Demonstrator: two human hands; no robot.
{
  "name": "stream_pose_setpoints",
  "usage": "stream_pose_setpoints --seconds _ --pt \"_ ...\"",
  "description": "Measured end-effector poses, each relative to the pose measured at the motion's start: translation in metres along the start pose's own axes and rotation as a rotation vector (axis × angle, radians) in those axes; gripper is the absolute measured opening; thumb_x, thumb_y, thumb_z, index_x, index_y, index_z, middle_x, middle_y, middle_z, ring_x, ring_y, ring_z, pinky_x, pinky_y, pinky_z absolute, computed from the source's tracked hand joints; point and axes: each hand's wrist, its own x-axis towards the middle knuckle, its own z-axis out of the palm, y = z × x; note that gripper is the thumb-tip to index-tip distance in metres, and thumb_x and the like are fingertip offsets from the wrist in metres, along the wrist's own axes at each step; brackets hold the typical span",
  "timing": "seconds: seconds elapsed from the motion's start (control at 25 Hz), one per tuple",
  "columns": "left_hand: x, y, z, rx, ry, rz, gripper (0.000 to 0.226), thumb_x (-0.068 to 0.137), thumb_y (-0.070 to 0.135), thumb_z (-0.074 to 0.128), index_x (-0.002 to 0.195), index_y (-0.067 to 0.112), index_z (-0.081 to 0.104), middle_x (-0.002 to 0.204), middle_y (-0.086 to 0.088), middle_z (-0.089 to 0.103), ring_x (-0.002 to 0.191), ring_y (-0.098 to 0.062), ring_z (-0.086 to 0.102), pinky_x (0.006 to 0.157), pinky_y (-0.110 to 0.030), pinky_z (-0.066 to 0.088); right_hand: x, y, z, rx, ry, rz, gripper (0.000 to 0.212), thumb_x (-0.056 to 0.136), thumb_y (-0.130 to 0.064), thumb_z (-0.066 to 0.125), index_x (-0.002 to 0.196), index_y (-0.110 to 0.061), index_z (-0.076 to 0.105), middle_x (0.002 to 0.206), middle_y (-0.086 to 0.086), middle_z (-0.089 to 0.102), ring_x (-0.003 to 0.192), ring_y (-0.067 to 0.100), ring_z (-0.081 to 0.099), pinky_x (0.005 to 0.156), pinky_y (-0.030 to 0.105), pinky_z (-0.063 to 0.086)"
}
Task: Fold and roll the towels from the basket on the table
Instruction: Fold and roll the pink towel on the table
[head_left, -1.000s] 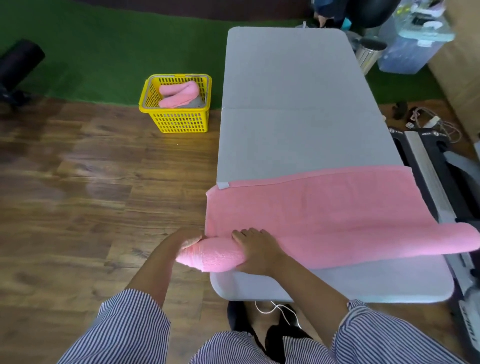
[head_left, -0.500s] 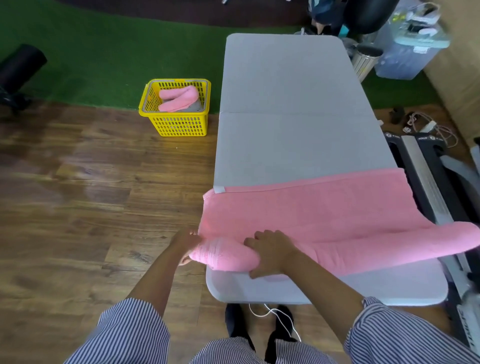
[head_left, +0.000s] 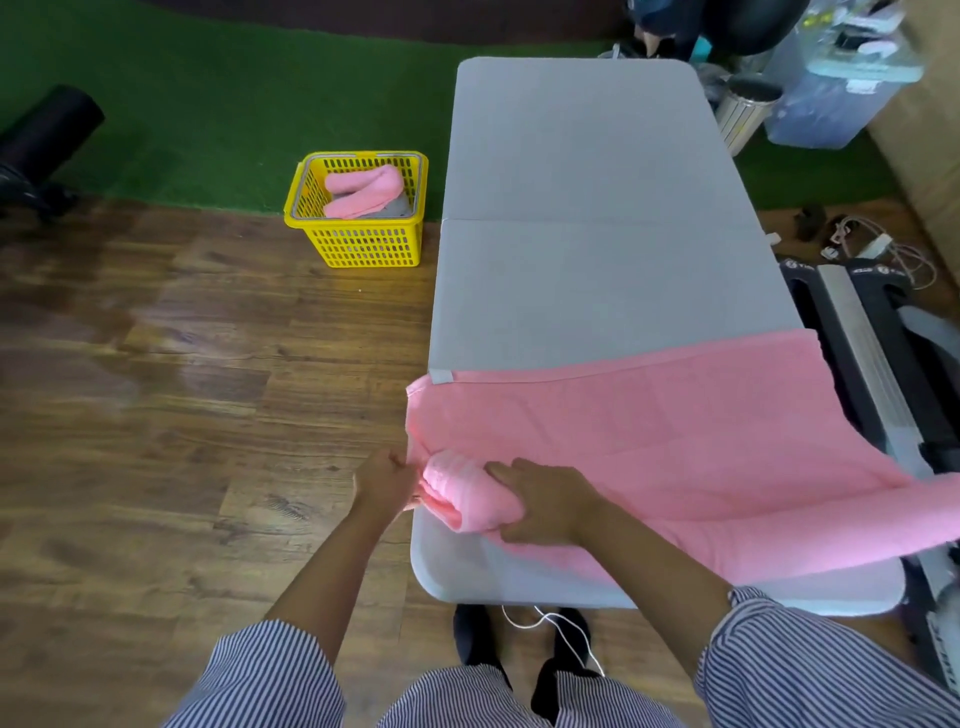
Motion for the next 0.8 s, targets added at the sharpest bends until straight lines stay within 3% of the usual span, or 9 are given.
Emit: stream_pose_setpoints --seconds 0.08,0.16,0.24,0.32,0.4,0.52,0.64,0.8 --pt "-0.004 0.000 -0.003 -0.063 -0.065 -0.080 0.020 0.087 0.027 0.068 0.088 0.008 0.061 0.090 -0.013 0.069 0.072 -0.018 0.066 0.057 -0.029 0.056 0.003 -0.001 0.004 0.138 -0.004 -0.044 0.081 0.061 -0.056 0.060 0.132 -0.030 0.032 0.108 -0.003 0.049 0.093 0.021 0.054 0.077 0.035 0.046" --pt "-0.005 -0.001 -0.003 0.030 -0.108 -0.079 0.033 0.090 0.036 0.064 0.109 0.009 0.062 0.104 -0.013 0.068 0.080 -0.019 0.065 0.056 -0.026 0.051 0.006 -0.004 0.005 0.341 -0.002 -0.080 0.074 0.061 -0.053 0.067 0.126 -0.031 0.037 0.112 -0.007 0.052 0.096 0.016 0.053 0.080 0.035 0.046" --pt "0.001 -0.005 -0.003 0.127 -0.005 -0.009 0.042 0.093 0.032 0.060 0.124 0.004 0.059 0.117 -0.017 0.065 0.096 -0.027 0.065 0.069 -0.028 0.051 0.005 -0.008 0.006 0.432 -0.020 -0.088 0.073 0.067 -0.044 0.070 0.132 -0.037 0.037 0.127 -0.013 0.053 0.108 0.009 0.051 0.090 0.031 0.043" --pt "0.007 -0.007 -0.009 0.263 0.106 0.030 0.036 0.094 0.029 0.056 0.122 0.007 0.063 0.114 -0.014 0.066 0.097 -0.030 0.062 0.068 -0.027 0.043 0.003 -0.008 0.007 0.463 -0.069 -0.085 0.061 0.070 -0.034 0.068 0.127 -0.039 0.049 0.126 -0.017 0.057 0.110 0.004 0.051 0.093 0.026 0.042" --pt "0.014 -0.009 -0.010 0.334 0.118 0.053 0.032 0.094 0.032 0.055 0.117 0.012 0.066 0.111 -0.010 0.068 0.099 -0.030 0.062 0.069 -0.027 0.040 0.002 -0.006 0.007 0.469 -0.118 -0.079 0.054 0.069 -0.030 0.067 0.121 -0.040 0.055 0.120 -0.020 0.059 0.108 0.000 0.051 0.092 0.022 0.041" --pt "0.009 -0.007 -0.004 0.281 0.096 0.069 0.027 0.091 0.032 0.062 0.101 0.007 0.067 0.095 -0.010 0.068 0.089 -0.027 0.064 0.068 -0.029 0.046 0.005 -0.005 0.008 0.463 -0.112 -0.081 0.061 0.066 -0.030 0.071 0.122 -0.041 0.051 0.120 -0.019 0.058 0.108 0.003 0.052 0.092 0.025 0.042" --pt "-0.020 -0.002 -0.002 0.243 0.253 0.115 0.029 0.087 0.041 0.064 0.093 0.013 0.064 0.087 0.002 0.063 0.077 -0.015 0.058 0.058 -0.024 0.039 0.008 -0.005 0.012 0.435 -0.081 -0.118 0.072 0.063 -0.025 0.074 0.128 -0.036 0.044 0.122 -0.013 0.055 0.107 0.008 0.052 0.089 0.026 0.044" --pt "-0.053 -0.001 0.006 0.307 0.078 0.162 0.046 0.074 0.065 0.066 0.077 0.020 0.066 0.078 0.010 0.066 0.076 -0.005 0.062 0.060 -0.017 0.041 0.006 -0.001 0.012 0.469 -0.018 -0.092 0.070 0.060 -0.025 0.075 0.119 -0.031 0.038 0.108 -0.005 0.059 0.091 0.015 0.057 0.074 0.029 0.048"
